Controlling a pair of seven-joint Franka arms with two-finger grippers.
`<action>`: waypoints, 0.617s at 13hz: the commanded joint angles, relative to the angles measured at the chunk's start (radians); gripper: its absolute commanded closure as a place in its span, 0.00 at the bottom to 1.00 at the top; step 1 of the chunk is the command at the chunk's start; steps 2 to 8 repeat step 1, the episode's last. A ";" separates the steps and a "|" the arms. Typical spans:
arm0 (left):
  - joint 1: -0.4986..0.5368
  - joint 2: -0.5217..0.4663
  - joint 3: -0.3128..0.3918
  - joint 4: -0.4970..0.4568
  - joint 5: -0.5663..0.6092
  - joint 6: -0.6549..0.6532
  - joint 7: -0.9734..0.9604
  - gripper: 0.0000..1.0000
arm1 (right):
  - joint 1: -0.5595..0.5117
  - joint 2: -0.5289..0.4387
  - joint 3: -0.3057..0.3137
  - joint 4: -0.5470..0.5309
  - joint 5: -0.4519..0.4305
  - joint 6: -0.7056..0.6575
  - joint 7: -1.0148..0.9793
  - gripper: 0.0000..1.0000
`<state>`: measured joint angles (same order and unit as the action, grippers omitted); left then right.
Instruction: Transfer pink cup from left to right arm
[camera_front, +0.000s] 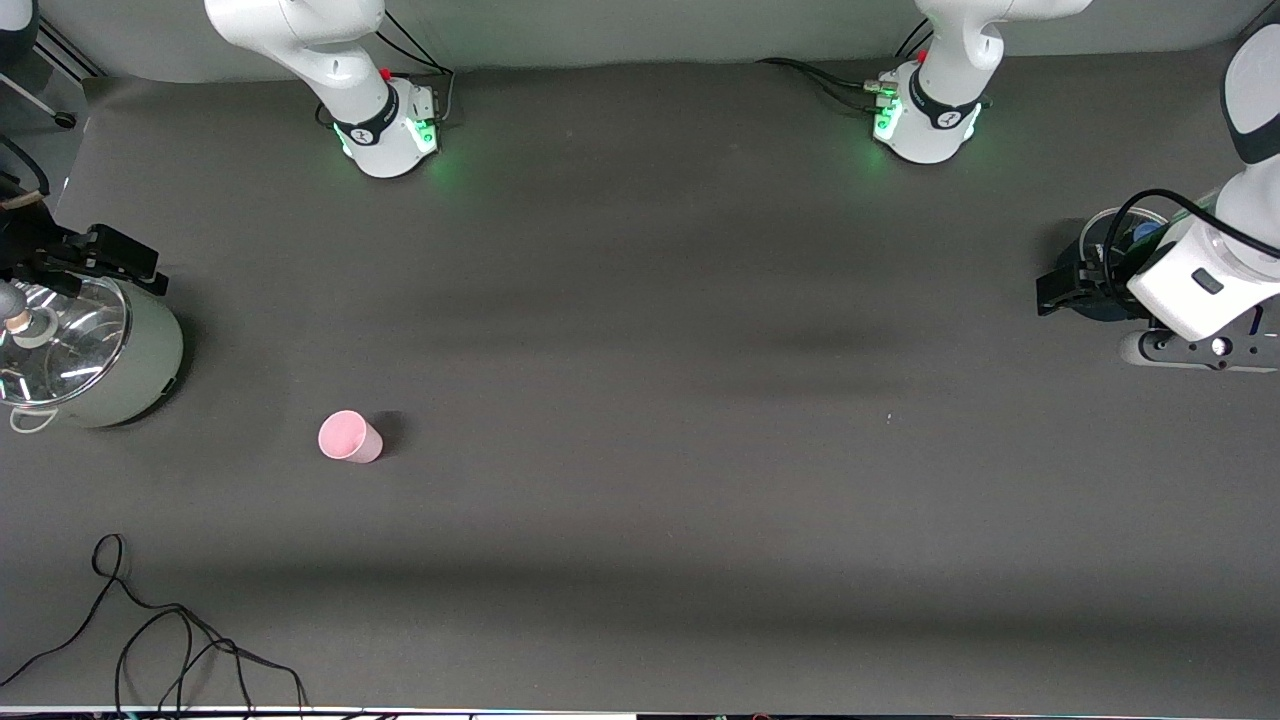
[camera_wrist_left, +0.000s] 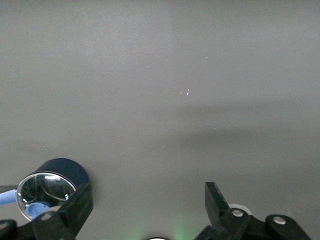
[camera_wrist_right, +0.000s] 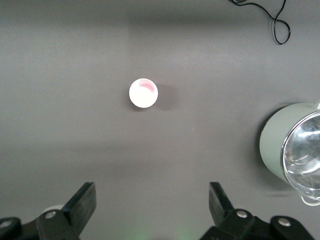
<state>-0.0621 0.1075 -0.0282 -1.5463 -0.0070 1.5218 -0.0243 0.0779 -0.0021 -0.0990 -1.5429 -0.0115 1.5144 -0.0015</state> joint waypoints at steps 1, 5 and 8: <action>-0.019 -0.002 0.019 0.017 -0.013 -0.025 0.014 0.00 | -0.003 0.016 -0.001 0.029 0.018 -0.002 -0.015 0.00; -0.019 -0.002 0.019 0.017 -0.013 -0.025 0.014 0.00 | -0.003 0.016 -0.001 0.029 0.018 -0.002 -0.015 0.00; -0.019 -0.002 0.019 0.017 -0.013 -0.025 0.014 0.00 | -0.003 0.016 -0.001 0.029 0.018 -0.002 -0.015 0.00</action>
